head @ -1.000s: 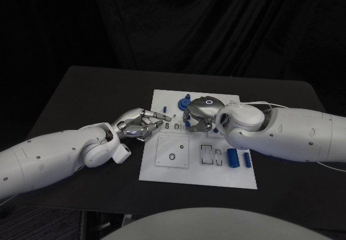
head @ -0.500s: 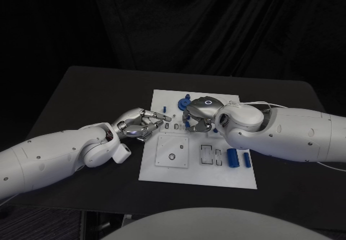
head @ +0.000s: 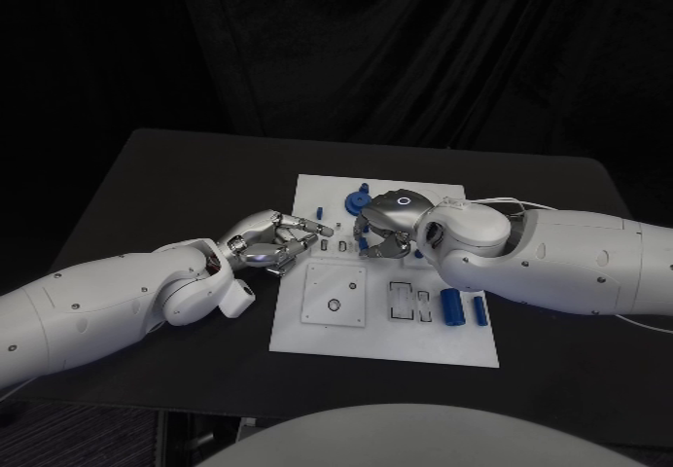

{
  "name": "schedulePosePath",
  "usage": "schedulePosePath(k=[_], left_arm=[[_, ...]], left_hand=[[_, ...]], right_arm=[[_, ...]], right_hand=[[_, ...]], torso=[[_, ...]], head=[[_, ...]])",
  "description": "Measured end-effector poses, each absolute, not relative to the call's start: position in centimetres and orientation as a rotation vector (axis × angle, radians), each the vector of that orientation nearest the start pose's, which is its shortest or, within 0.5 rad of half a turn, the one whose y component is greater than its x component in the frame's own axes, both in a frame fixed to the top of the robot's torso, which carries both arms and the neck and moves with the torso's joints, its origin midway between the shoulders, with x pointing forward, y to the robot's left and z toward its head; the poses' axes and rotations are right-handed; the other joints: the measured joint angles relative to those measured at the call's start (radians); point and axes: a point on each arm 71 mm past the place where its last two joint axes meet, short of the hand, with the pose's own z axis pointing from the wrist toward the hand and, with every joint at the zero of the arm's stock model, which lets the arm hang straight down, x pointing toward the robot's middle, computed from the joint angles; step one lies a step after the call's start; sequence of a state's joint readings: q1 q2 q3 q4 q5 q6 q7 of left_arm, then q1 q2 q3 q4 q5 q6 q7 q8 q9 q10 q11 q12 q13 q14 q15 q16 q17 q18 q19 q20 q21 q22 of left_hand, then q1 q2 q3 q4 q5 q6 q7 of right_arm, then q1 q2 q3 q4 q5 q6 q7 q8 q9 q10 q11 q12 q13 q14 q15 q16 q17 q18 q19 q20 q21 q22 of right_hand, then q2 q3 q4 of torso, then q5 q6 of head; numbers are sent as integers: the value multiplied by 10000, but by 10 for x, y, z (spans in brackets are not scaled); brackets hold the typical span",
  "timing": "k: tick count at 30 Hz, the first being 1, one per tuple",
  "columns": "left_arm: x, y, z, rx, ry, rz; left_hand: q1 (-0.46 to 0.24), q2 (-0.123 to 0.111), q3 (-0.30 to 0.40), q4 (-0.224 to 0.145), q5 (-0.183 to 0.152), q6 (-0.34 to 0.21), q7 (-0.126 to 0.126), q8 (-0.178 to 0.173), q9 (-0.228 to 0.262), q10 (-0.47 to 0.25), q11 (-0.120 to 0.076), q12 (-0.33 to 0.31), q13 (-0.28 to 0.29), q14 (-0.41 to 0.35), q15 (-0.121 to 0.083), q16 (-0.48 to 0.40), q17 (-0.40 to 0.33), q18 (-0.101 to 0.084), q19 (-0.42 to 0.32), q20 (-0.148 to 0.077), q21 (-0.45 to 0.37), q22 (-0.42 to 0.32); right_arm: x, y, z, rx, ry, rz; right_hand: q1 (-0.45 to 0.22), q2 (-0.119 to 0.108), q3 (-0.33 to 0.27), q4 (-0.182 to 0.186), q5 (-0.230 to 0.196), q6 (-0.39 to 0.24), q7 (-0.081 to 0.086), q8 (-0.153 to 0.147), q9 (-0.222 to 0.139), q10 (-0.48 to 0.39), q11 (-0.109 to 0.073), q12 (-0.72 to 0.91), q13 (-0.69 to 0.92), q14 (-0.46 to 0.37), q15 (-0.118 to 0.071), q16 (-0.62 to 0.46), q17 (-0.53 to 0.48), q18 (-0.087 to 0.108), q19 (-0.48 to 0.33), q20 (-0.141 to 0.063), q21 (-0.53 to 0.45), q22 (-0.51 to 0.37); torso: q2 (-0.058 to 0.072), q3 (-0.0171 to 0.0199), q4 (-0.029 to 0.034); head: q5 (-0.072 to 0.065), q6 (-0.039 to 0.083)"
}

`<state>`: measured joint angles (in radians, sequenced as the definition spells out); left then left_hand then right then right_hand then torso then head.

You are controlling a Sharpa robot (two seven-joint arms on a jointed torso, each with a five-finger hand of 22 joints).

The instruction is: Assemble the parts on the task board

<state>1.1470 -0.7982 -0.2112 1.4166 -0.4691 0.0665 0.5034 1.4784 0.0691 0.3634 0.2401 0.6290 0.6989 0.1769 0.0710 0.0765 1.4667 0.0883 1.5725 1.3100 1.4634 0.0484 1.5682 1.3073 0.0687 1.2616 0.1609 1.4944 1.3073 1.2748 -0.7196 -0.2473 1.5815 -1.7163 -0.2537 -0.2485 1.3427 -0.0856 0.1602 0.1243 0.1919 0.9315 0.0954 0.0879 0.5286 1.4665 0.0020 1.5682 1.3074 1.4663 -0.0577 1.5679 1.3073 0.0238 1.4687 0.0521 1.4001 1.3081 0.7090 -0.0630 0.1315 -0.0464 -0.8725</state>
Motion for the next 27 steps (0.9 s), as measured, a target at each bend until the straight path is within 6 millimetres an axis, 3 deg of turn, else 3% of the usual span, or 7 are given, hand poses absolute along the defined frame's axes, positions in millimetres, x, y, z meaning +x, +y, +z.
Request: schedulePosePath(k=[8, 18, 23, 27], left_arm=[[449, 191, -262, -5149, 18854, -16766], [450, 191, -262, -5162, 18873, -16735], [450, 192, -262, -5171, 18881, -16716], [449, 193, -262, -5194, 18873, -16682]], left_hand=[[0, 0, 0, 0, 0, 0, 0, 0, -1, 0, 0, 0, 2, 0, 0, 0, 8, 0, 0, 0, 0, 0], [0, 0, 0, 0, 0, 0, 0, 0, -2, -1, 1, 0, 6, 0, 0, 0, 7, 0, 0, 0, 0, 8], [0, 0, 0, 0, 0, 0, -1, 0, -2, -1, 1, 0, 7, 0, 0, 0, 6, 0, 0, 0, 0, 7], [0, 0, 0, 0, 0, 0, 0, -1, -3, -1, 1, 0, 5, 0, 0, 0, 6, 0, 1, 0, 0, 7]], right_arm=[[451, -129, -220, -5503, 17180, 5113], [451, -129, -220, -5499, 17192, 5090], [451, -131, -220, -5443, 17136, 5102], [448, -134, -217, -5341, 16896, 5221]], right_hand=[[-11, -11, -84, 84, -210, -299, 19, -205, -199, 0, 0, 0, 0, 0, 0, 0, 0, 0, -35, 35, -38, -1], [-10, -11, -180, 179, -454, -844, 11, -211, -499, 0, 0, 0, 0, 0, 0, 0, 0, 0, -35, 34, -63, -2], [-6, -16, -333, 332, -770, -1270, -15, -211, -767, 1, -1, 0, 0, 0, 0, 0, 0, 0, -35, 34, -101, -3], [-82, -172, -510, 522, -1097, -1337, -14, -211, -945, 1, -1, 0, 0, 0, 0, 0, 0, 0, -35, 34, -101, -3]], torso=[[1, 5, -11], [6, 7, -8], [8, 7, -5], [8, 7, 1]], head=[[4, 0], [-4, 0], [-9, 0], [12, 0]])
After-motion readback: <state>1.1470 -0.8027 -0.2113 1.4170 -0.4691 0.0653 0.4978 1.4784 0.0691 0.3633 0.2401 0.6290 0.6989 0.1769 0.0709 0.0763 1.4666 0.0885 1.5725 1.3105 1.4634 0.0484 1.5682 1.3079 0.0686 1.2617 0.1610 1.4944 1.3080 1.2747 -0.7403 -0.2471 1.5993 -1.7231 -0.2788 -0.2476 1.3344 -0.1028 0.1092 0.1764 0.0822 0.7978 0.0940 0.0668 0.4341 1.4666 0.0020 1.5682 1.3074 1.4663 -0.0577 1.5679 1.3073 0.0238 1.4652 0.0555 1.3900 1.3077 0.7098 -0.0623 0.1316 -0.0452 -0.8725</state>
